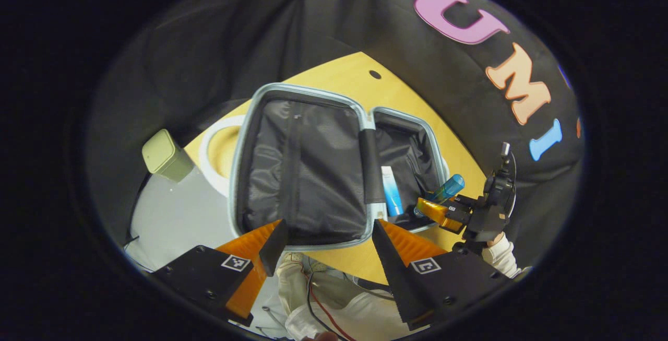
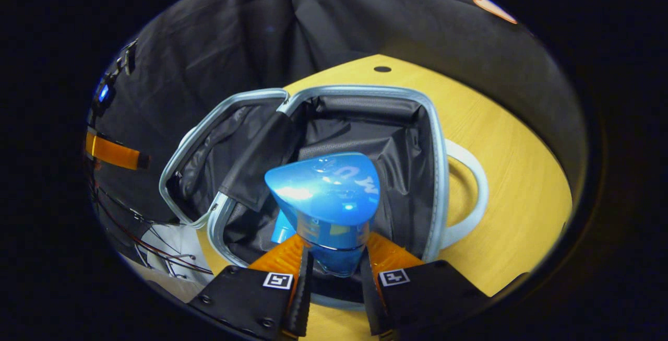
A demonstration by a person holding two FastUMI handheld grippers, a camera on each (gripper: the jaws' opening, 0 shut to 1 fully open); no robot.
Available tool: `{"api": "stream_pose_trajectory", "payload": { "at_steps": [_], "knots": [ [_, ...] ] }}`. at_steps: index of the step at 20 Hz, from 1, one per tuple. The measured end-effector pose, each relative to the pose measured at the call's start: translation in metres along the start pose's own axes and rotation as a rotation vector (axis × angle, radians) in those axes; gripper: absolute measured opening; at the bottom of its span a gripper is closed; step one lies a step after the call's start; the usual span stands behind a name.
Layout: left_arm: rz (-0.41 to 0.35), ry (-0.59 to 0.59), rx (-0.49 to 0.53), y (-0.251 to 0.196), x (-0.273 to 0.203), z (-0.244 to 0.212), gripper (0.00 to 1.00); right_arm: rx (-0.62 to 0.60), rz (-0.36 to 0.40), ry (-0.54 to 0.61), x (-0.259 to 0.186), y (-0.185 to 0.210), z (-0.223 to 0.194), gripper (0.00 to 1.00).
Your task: First open the suitcase, pack the skin care products into it, and then close the suitcase.
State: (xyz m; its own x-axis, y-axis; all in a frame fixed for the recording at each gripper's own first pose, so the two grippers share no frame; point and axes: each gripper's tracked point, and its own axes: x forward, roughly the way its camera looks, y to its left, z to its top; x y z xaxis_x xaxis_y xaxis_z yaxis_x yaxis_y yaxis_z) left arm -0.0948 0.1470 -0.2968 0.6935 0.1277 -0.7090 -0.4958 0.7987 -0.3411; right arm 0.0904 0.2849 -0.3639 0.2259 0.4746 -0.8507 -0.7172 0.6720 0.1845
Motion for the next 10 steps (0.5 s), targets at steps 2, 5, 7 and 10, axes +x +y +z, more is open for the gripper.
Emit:
{"api": "stream_pose_trajectory", "payload": {
  "at_steps": [2, 5, 7, 10],
  "knots": [
    [0.021, -0.008, -0.028, 0.019, -0.005, 0.003, 0.95, 0.012, -0.030, 0.061, 0.011, -0.004, -0.007, 0.43],
    [0.033, -0.012, -0.067, 0.040, -0.005, 0.006, 0.95, 0.037, -0.060, 0.076, 0.013, -0.007, -0.005, 0.43],
    [0.040, -0.023, -0.094, 0.054, -0.007, 0.011, 0.95, 0.042, -0.081, 0.053, 0.010, -0.010, 0.001, 0.49],
    [0.060, -0.047, -0.136, 0.091, -0.003, 0.022, 0.95, 0.049, -0.092, -0.025, -0.002, -0.007, 0.018, 0.58]
  ]
}}
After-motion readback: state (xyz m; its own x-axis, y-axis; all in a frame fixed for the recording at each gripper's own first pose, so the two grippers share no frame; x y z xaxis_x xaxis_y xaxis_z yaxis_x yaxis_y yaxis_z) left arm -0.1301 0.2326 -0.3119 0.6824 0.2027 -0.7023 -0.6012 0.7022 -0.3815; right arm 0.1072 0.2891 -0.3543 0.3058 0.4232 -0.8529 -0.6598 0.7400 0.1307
